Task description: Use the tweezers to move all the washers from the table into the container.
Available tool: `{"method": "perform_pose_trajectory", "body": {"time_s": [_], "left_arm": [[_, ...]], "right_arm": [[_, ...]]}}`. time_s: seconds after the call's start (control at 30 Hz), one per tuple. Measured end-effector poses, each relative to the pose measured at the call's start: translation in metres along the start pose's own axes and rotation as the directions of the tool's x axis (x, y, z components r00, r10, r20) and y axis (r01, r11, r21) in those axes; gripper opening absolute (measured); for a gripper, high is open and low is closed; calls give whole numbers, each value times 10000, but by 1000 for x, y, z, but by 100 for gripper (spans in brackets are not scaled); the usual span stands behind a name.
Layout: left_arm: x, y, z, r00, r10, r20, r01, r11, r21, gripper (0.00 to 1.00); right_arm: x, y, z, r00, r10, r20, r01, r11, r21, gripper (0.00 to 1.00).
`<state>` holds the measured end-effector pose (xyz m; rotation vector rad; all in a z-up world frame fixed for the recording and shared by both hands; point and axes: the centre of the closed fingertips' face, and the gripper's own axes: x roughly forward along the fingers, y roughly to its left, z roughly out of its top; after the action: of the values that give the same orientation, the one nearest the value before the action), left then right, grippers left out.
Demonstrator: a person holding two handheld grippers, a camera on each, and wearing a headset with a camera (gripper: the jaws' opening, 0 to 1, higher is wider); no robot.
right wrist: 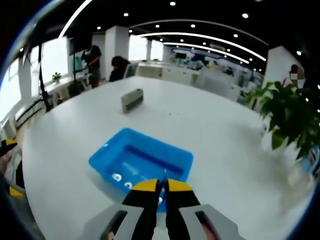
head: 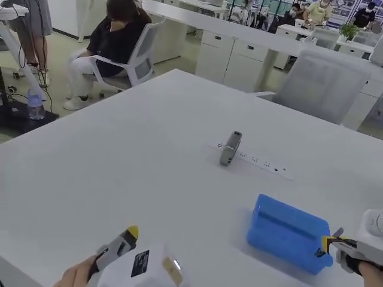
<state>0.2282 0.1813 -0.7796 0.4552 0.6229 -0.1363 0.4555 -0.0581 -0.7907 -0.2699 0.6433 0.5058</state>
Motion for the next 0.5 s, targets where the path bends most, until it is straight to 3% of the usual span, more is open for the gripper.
{"method": "perform_pose_trajectory", "body": {"time_s": [0.3,0.33,0.5], "left_arm": [[1,-2,-2,9999,-40,-109,41,9999,109,84],[1,-2,-2,9999,-43,-125,45,9999,127,84],[1,-4,-1,9999,-101,-132,105,9996,276,84]], "right_arm": [[-2,-2,-8,9995,-177,-258,163,9984,-532,1],[-2,-2,-6,9998,-200,51,202,9982,-558,1],[-1,-4,-8,9996,-269,35,271,9982,-544,1]]}}
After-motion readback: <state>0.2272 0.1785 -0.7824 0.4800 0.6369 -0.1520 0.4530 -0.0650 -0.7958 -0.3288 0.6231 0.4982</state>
